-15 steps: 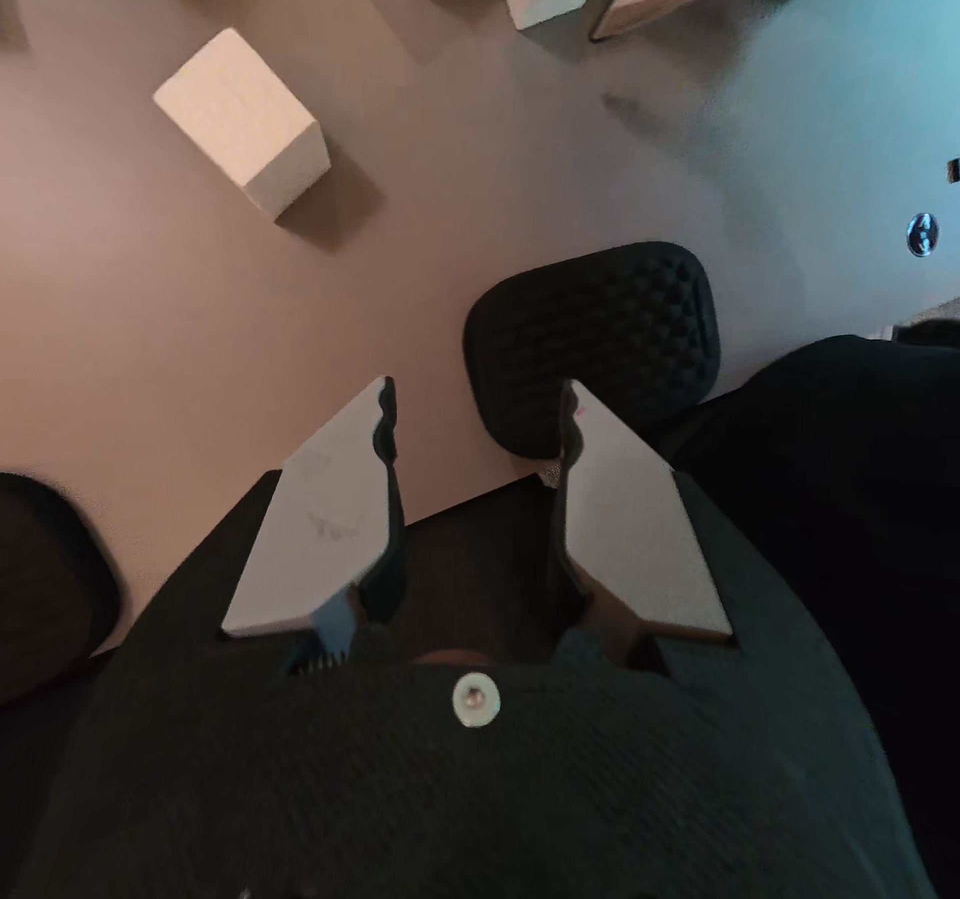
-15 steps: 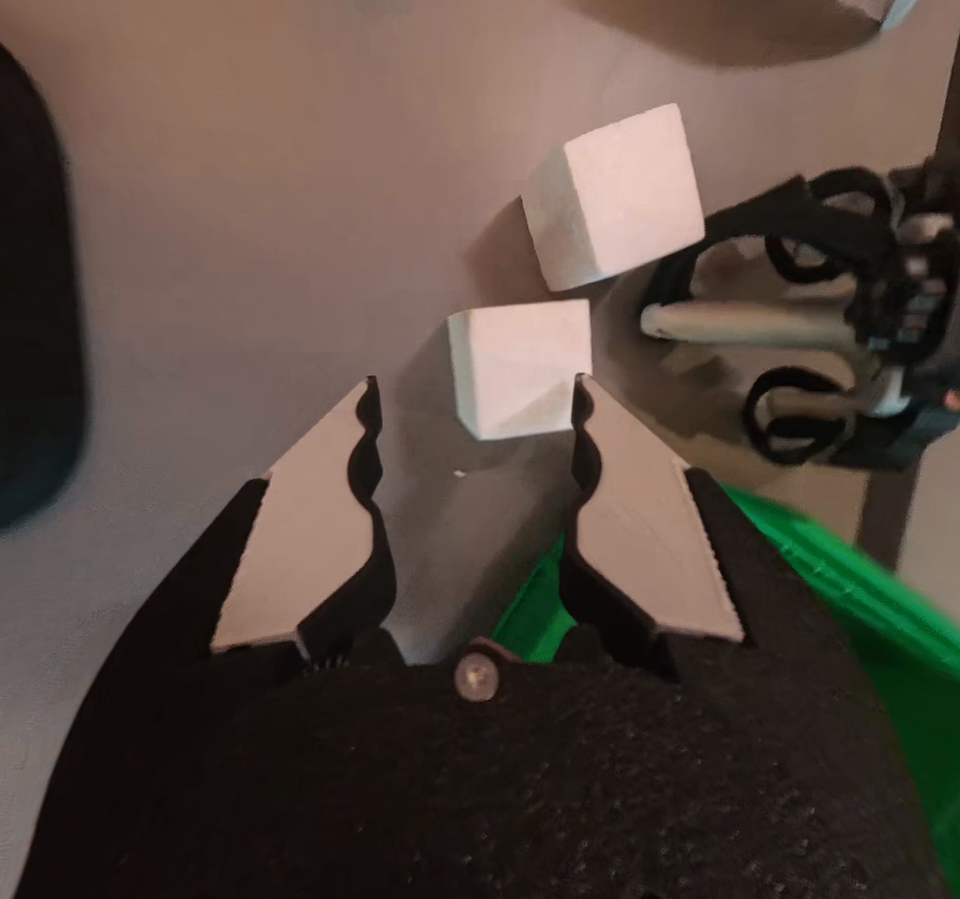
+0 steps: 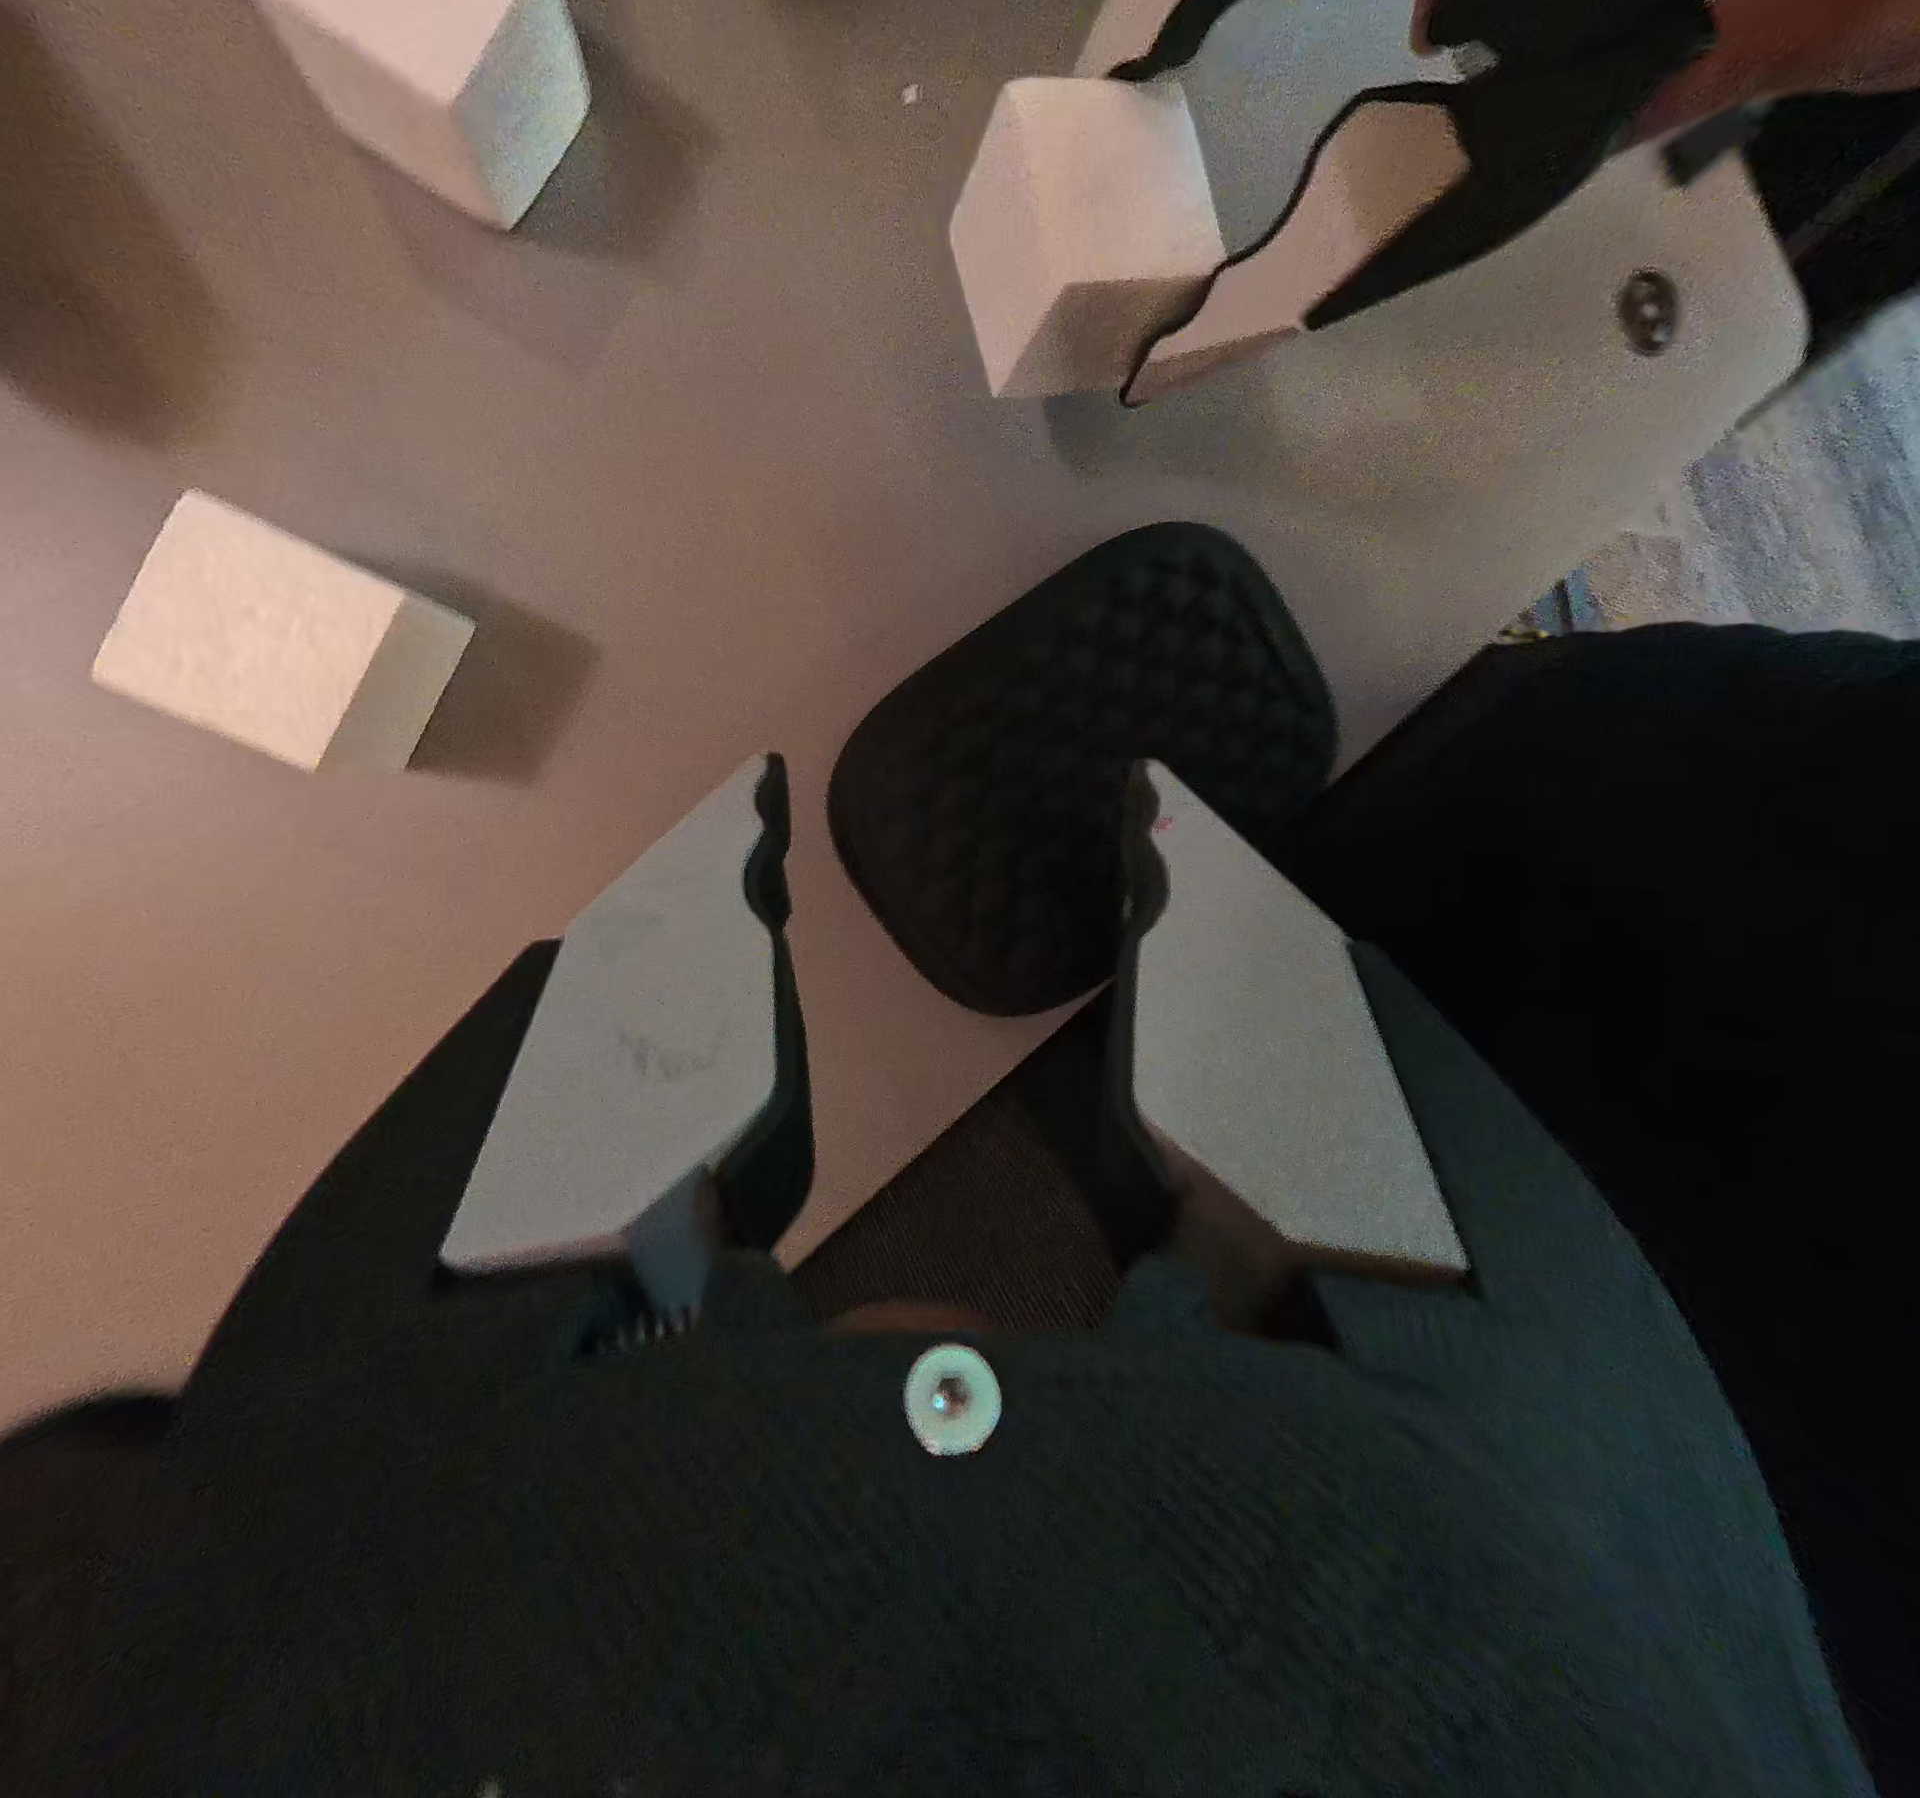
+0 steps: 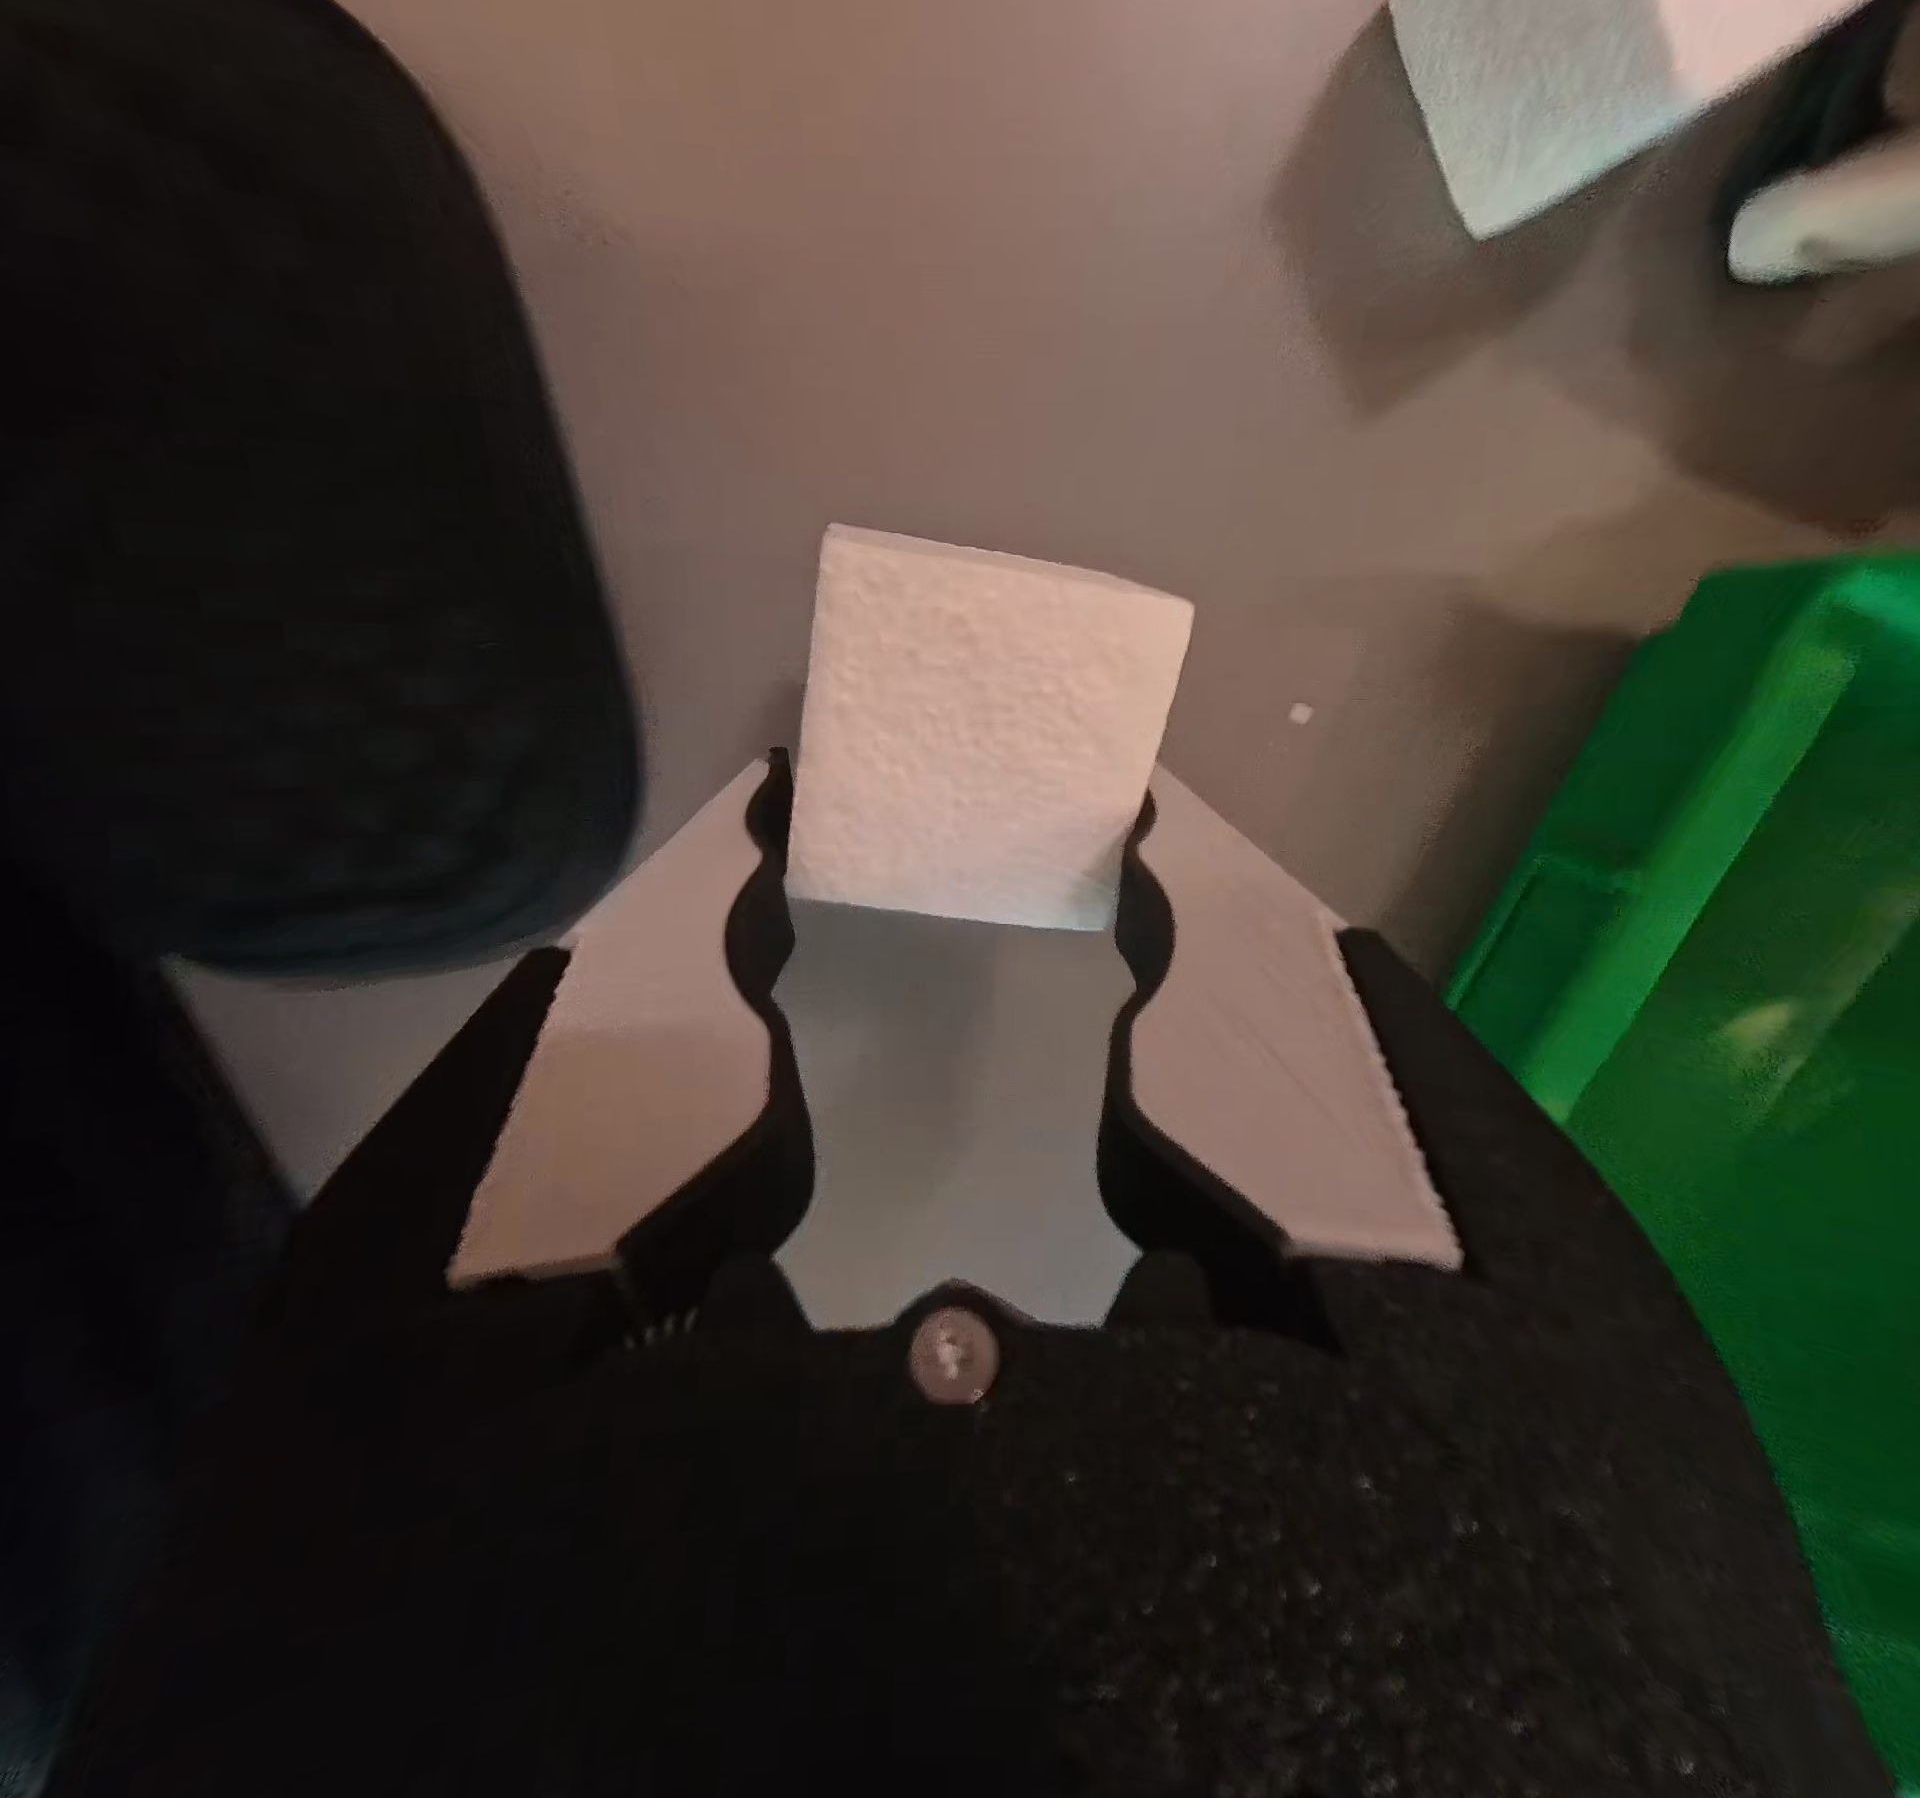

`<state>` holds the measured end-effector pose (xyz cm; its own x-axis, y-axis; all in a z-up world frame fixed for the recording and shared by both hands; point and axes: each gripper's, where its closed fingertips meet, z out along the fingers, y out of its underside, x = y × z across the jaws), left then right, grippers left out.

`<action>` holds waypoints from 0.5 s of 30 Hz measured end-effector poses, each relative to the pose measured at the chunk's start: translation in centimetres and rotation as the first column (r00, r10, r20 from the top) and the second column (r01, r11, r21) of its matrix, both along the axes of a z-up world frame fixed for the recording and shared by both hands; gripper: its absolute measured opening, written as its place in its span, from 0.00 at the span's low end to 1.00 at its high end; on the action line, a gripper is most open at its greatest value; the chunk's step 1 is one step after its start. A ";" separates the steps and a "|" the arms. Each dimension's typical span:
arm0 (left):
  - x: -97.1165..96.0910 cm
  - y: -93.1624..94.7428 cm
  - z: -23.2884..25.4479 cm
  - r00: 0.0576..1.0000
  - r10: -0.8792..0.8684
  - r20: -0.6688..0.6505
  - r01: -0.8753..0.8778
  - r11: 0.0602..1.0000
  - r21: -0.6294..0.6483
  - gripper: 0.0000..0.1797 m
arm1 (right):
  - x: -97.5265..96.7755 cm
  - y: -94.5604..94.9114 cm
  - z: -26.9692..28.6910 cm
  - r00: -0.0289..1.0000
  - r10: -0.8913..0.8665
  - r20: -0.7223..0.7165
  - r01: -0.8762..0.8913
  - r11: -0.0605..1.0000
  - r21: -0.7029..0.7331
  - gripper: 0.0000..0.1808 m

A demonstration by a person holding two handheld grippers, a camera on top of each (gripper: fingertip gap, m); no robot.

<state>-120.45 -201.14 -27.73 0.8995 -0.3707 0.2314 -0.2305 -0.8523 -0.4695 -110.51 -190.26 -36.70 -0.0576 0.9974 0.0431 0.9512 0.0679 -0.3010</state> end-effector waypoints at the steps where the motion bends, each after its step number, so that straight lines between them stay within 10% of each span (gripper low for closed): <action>1: 0.5 0.0 0.3 0.999 -0.038 0.015 0.037 0.999 0.017 0.36 | 0.7 -0.8 0.9 0.998 -0.049 -0.031 0.048 0.999 -0.024 0.34; 15: 8.7 -0.4 6.8 0.842 -0.483 -0.241 0.539 0.732 0.416 0.51 | 2.6 -8.8 16.1 0.640 -0.622 -0.450 0.356 0.760 -0.544 0.33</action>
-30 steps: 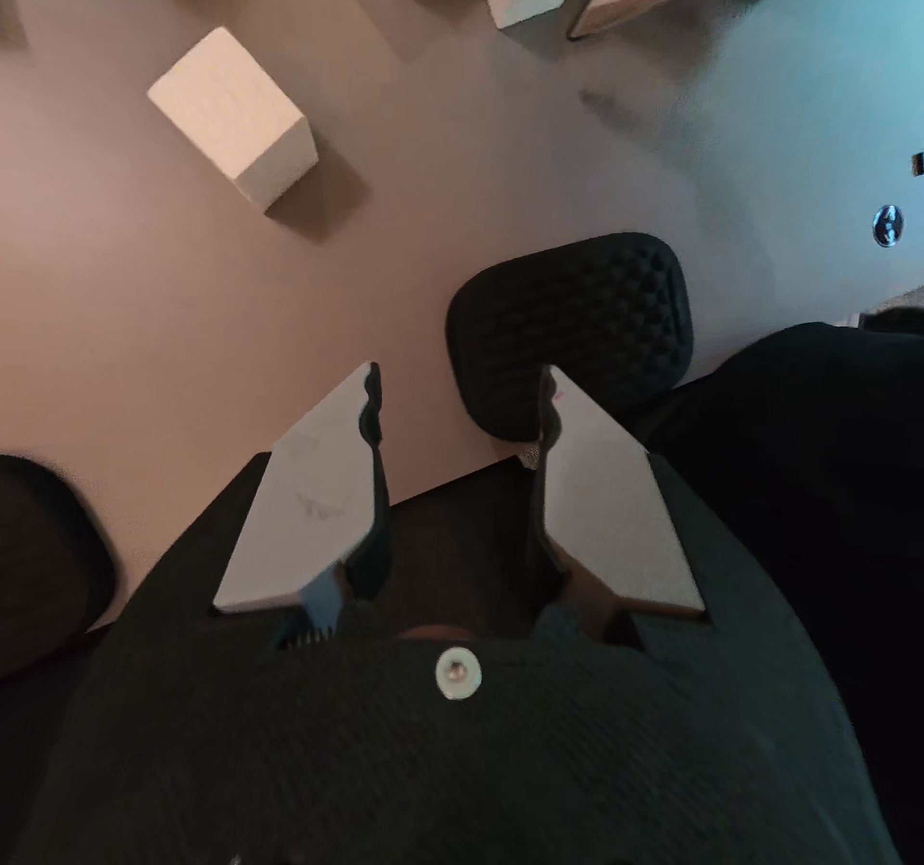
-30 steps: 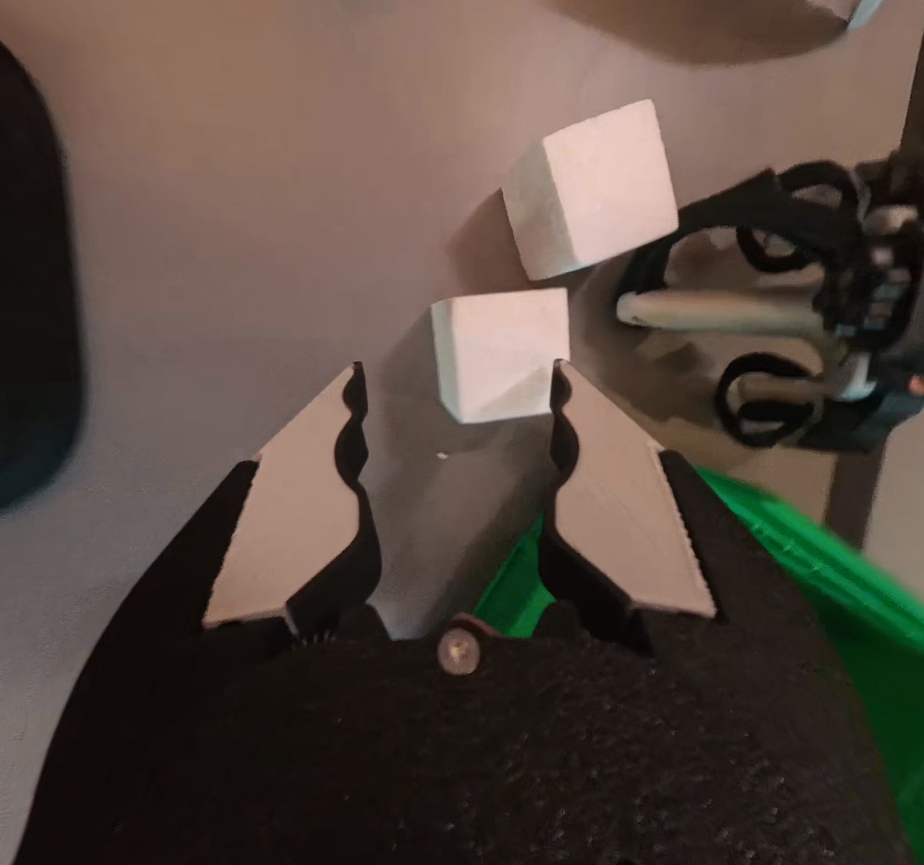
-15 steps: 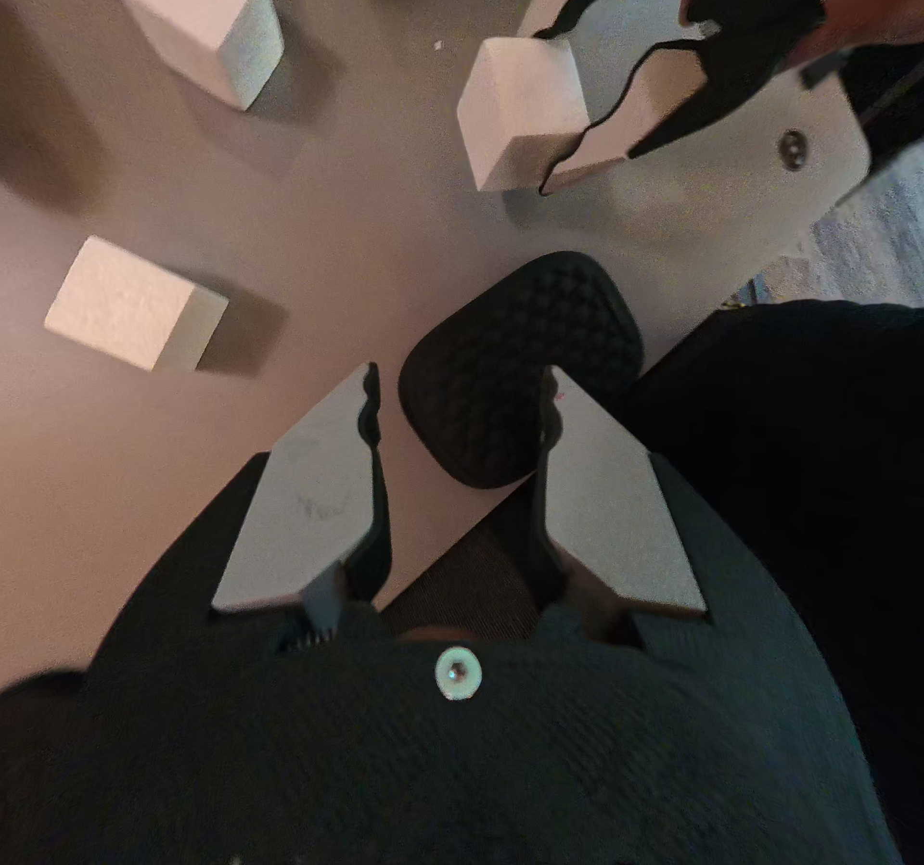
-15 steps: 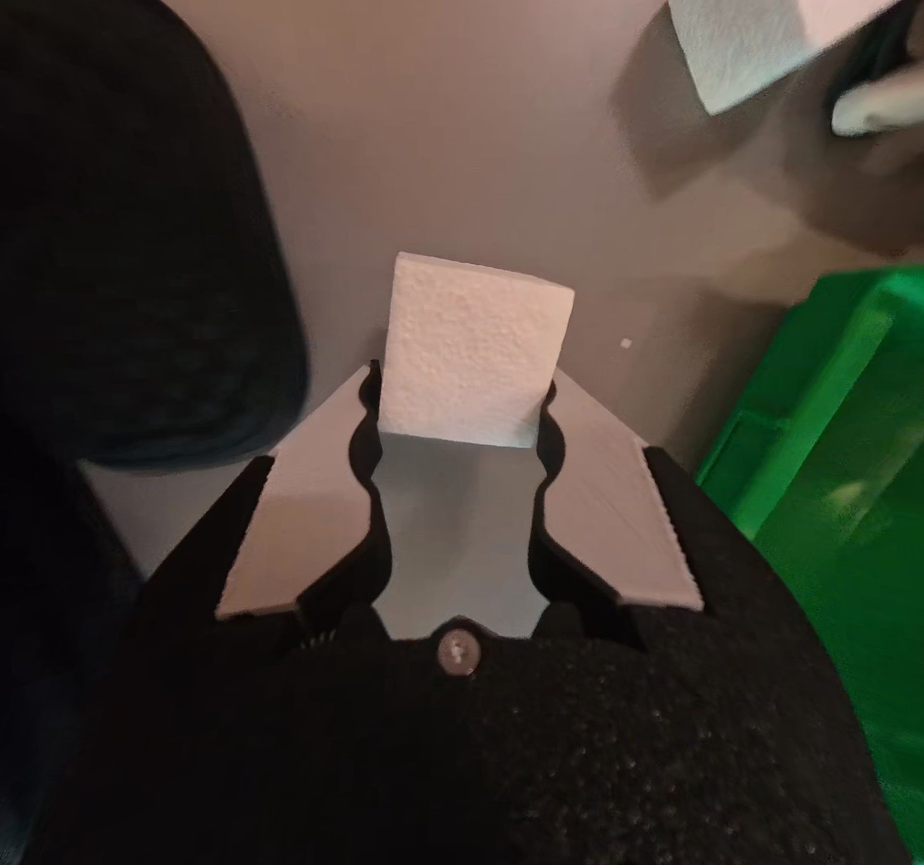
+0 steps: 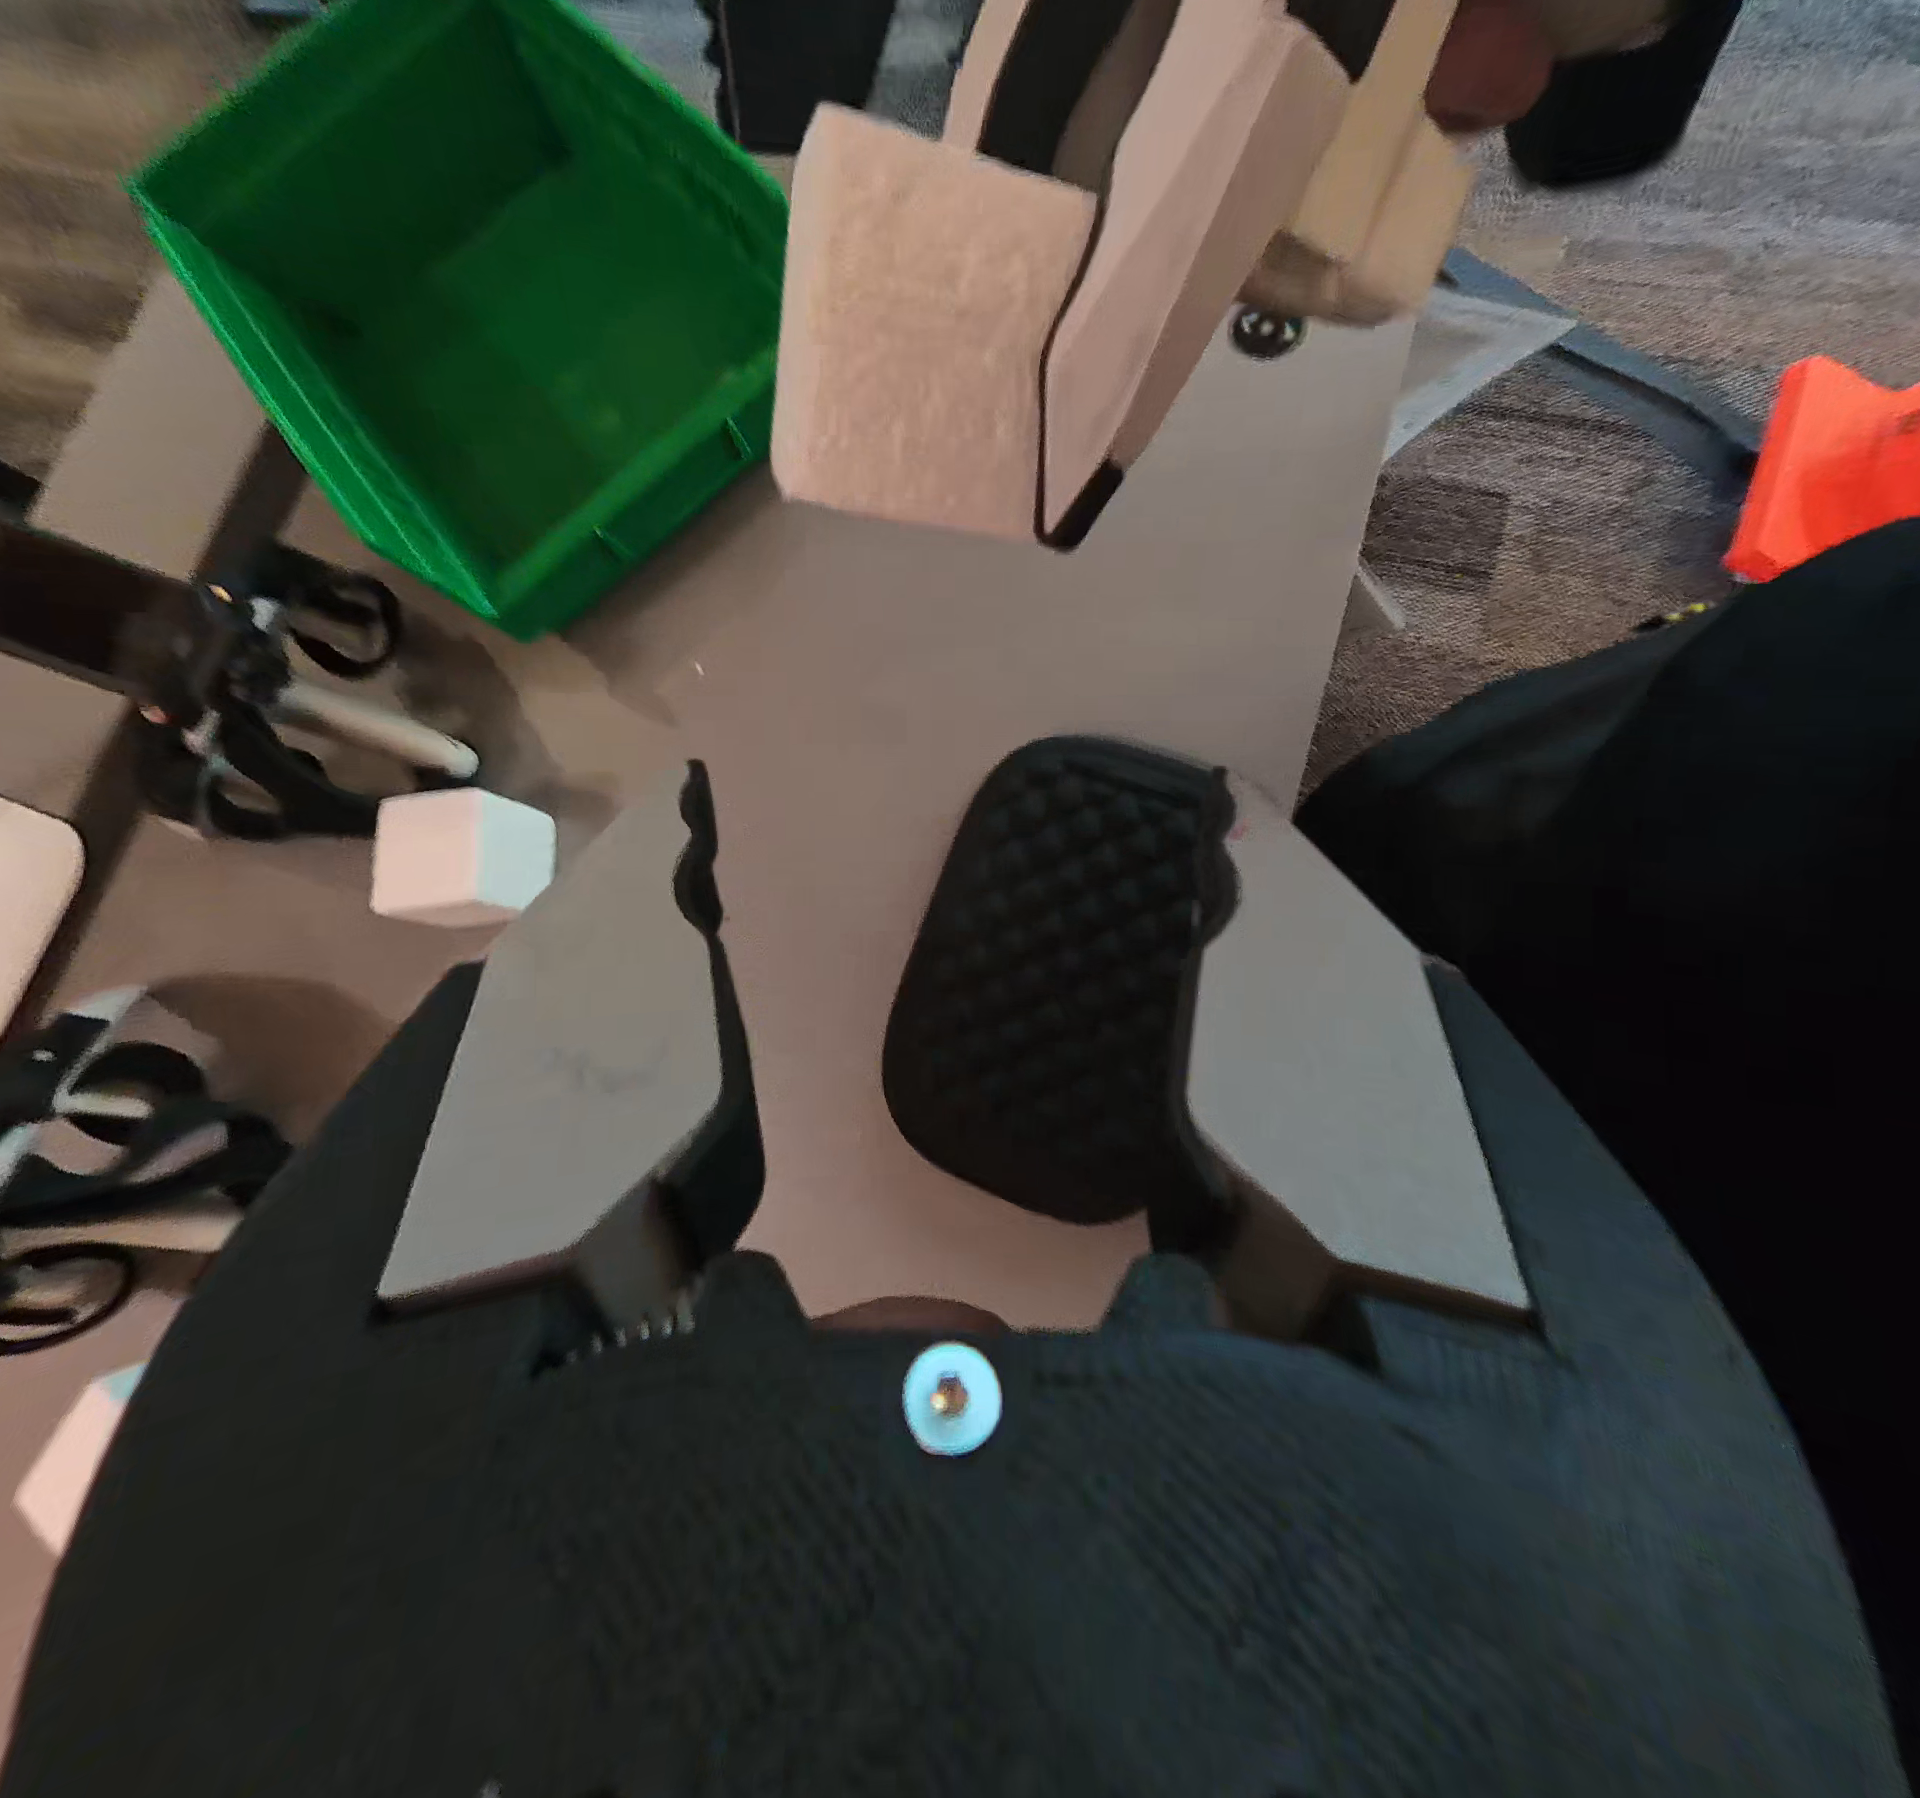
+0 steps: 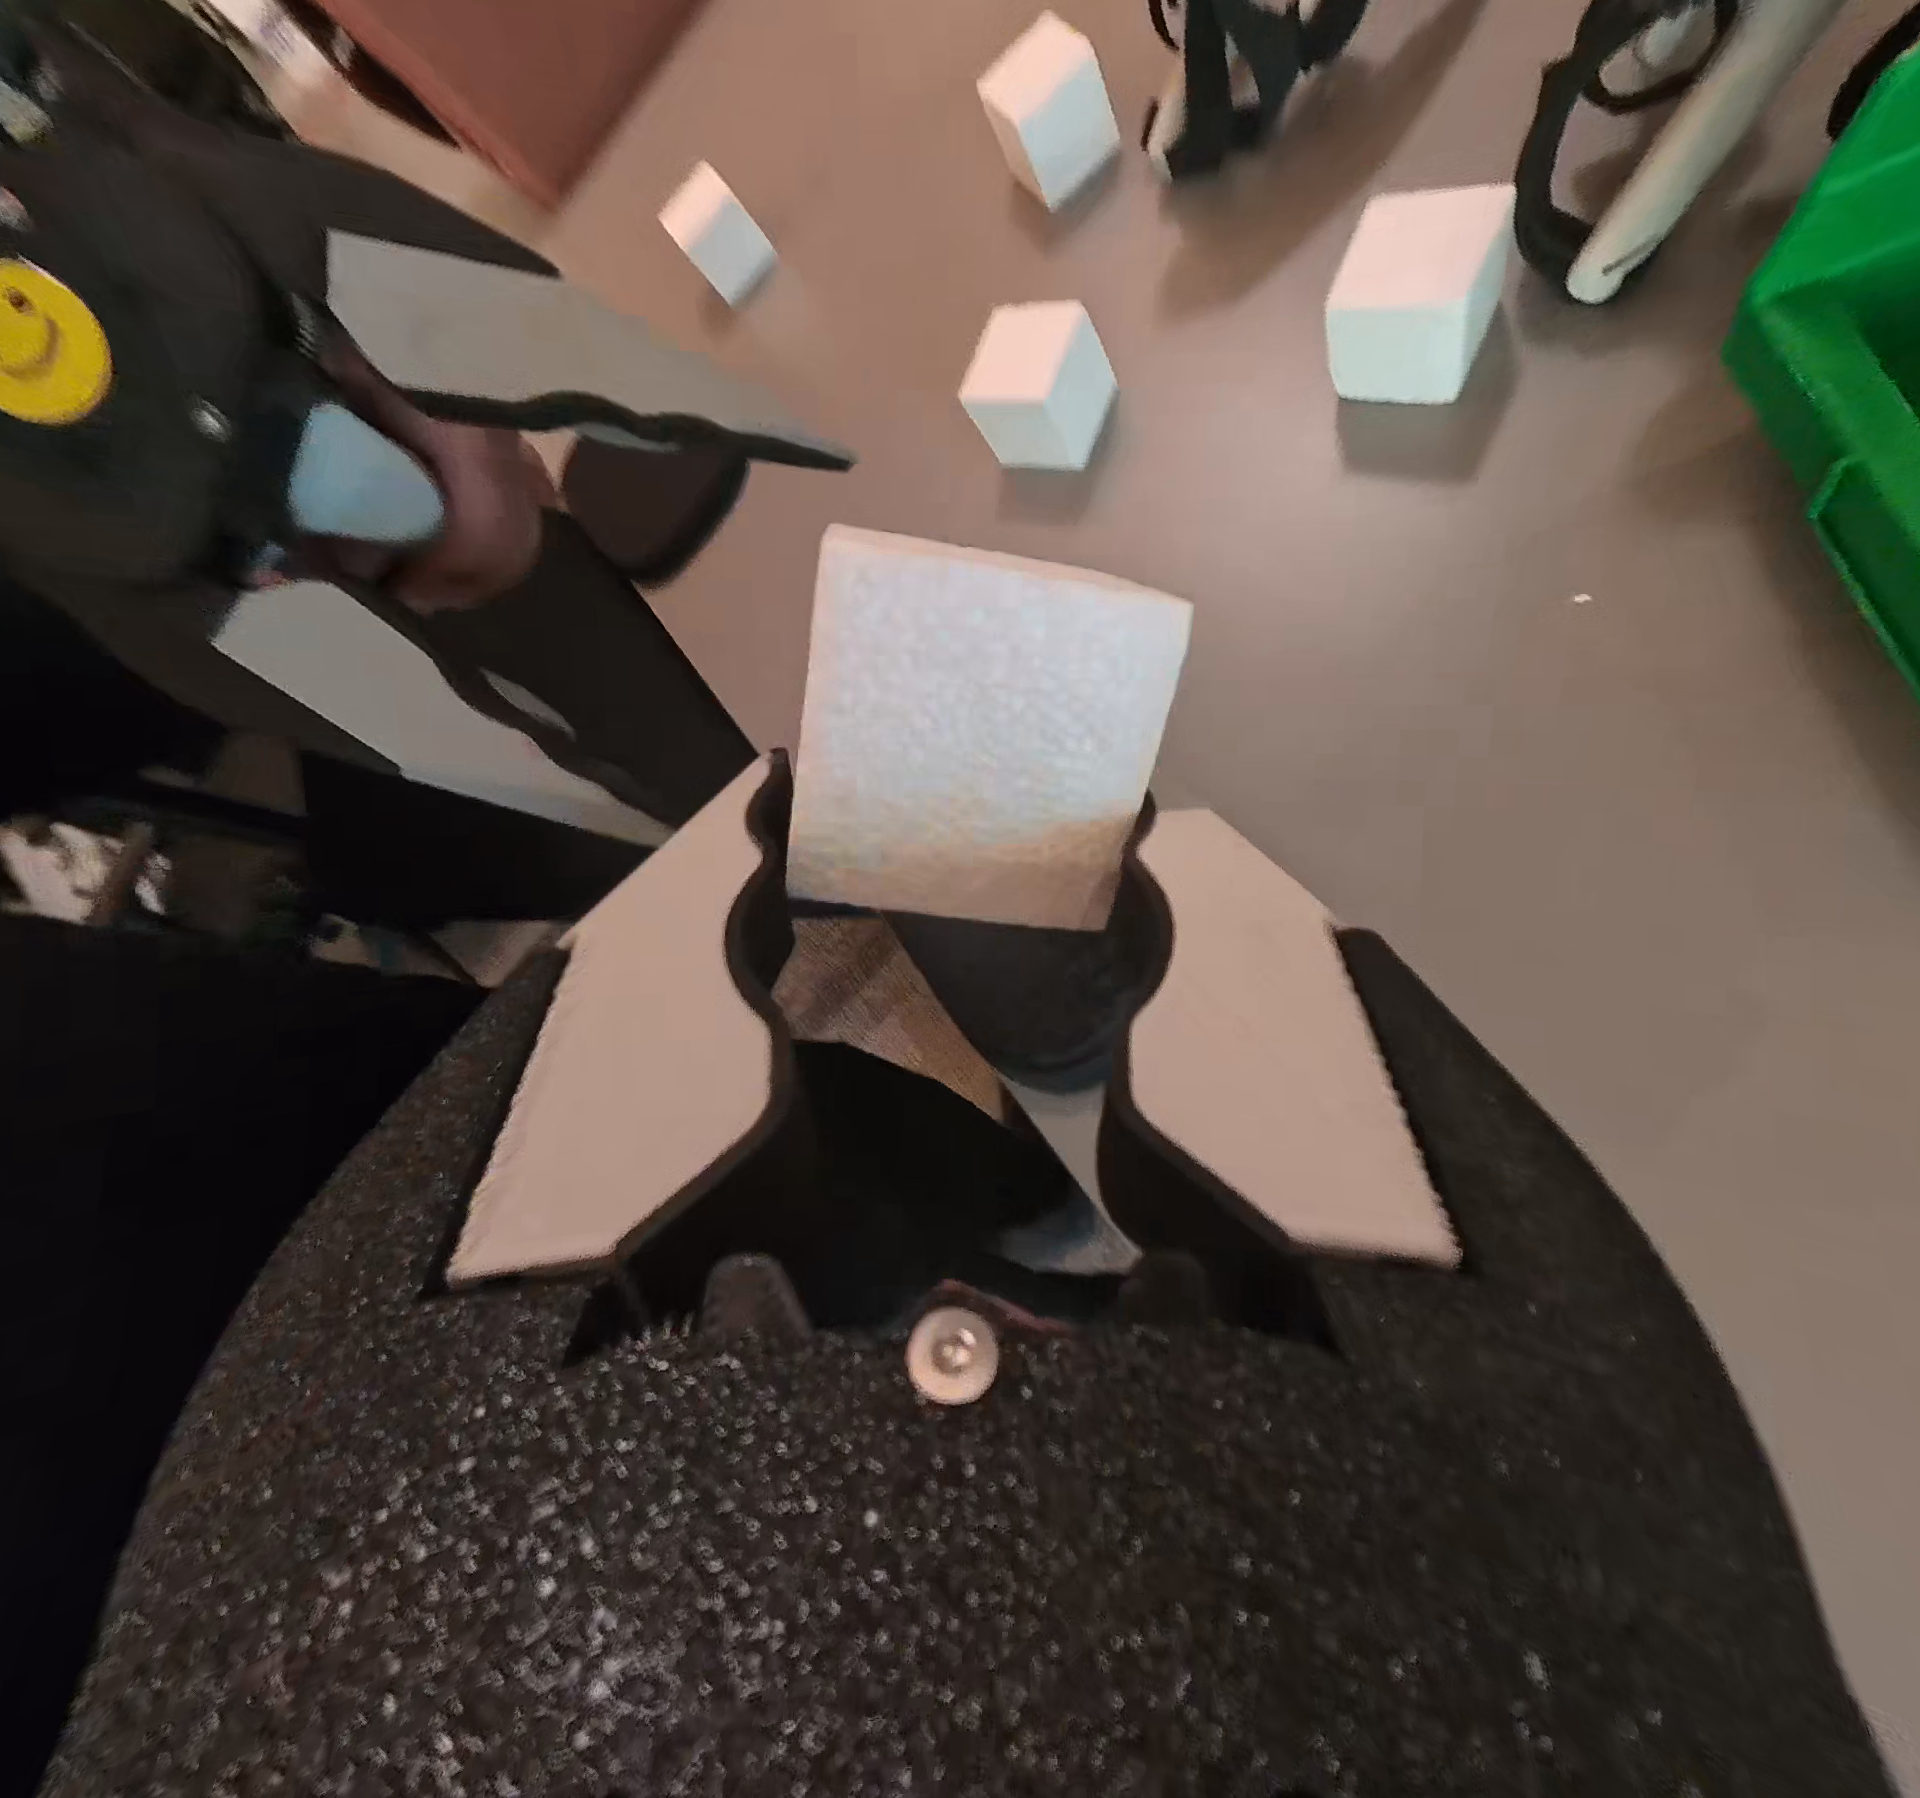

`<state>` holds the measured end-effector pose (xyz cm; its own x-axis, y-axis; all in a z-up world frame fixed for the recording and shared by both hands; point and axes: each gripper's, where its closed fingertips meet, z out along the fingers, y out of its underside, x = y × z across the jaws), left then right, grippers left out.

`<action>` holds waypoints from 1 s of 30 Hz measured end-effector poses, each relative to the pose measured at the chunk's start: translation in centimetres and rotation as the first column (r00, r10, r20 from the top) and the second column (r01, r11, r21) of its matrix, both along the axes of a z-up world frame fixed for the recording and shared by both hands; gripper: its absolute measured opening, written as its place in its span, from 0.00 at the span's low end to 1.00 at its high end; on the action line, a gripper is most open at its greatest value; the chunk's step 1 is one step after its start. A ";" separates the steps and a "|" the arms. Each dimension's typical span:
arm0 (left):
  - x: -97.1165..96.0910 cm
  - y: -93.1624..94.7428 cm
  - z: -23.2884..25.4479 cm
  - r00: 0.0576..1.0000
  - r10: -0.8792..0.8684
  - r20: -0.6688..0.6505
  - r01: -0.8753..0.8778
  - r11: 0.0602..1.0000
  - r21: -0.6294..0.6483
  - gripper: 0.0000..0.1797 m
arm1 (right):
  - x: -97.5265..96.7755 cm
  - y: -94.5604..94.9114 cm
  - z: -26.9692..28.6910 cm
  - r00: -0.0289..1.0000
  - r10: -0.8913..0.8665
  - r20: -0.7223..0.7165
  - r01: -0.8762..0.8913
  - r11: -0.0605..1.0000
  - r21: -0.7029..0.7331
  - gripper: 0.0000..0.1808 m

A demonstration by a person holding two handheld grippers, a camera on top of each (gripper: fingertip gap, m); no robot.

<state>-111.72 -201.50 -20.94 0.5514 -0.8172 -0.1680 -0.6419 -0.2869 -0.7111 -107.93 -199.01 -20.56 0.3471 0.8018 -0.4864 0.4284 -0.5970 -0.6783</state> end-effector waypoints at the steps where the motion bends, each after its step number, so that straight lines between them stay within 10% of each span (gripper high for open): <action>1: 0.5 0.3 0.7 1.000 -0.001 0.012 0.001 1.000 0.022 0.52 | -0.3 -0.2 0.5 0.999 -0.006 -0.040 0.005 1.000 -0.027 0.33; 9: 2.6 3.1 2.0 0.997 0.006 -0.082 0.011 0.979 0.204 0.48 | -2.6 -1.5 2.9 0.939 0.037 -0.342 -0.147 0.942 -0.301 0.34; 30: 0.3 5.2 -1.3 0.970 0.097 -0.222 -0.040 0.969 0.245 0.39 | -4.4 -3.1 2.1 0.840 0.166 -0.517 -0.460 0.724 -0.514 0.33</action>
